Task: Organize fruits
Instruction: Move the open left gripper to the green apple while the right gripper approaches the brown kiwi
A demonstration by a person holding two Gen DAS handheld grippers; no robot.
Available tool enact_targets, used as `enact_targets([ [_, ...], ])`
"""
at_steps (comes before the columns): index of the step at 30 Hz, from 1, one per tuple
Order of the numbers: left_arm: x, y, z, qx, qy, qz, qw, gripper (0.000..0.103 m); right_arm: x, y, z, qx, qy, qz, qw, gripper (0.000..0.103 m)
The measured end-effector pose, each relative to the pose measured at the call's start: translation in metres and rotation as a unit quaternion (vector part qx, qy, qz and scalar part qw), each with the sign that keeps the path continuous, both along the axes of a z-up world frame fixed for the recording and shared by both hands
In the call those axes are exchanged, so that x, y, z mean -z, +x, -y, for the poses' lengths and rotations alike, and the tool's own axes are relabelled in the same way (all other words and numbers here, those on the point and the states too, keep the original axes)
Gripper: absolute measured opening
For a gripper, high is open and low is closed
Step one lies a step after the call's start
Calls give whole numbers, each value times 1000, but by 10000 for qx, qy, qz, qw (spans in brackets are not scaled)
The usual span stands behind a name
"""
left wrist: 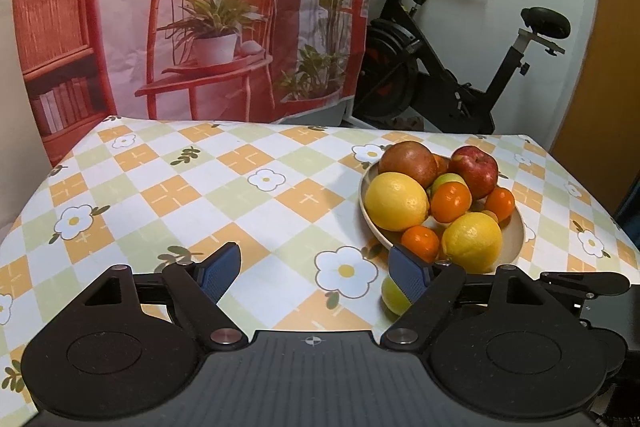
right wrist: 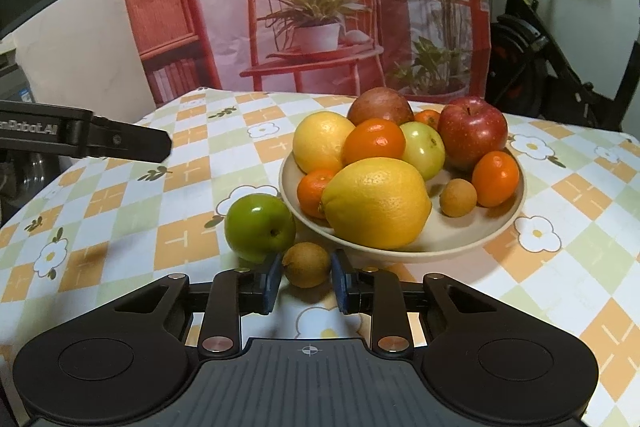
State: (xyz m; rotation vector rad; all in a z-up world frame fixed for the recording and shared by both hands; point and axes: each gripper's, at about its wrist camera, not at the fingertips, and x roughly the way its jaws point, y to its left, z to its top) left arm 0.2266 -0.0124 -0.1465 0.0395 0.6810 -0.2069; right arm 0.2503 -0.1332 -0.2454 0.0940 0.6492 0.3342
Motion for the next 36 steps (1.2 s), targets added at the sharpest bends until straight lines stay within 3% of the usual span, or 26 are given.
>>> enact_targets([
  [9, 10, 10, 16, 260, -146, -383, 9988, 82, -3, -17, 17, -177, -65, 98, 9998, 25],
  [18, 27, 30, 36, 429, -325, -813, 9952, 82, 0, -32, 66, 355, 101, 104, 9993, 25],
  [29, 41, 37, 50, 555, -4, -1026, 9932, 82, 4, -40, 73, 393, 200, 235, 9987, 25],
  [35, 47, 41, 48, 498, -71, -1233, 9911, 71, 5, -41, 76, 408, 310, 255, 9984, 25],
  [36, 47, 41, 48, 522, -133, -1227, 9910, 65, 5, -41, 76, 405, 320, 263, 9983, 25],
])
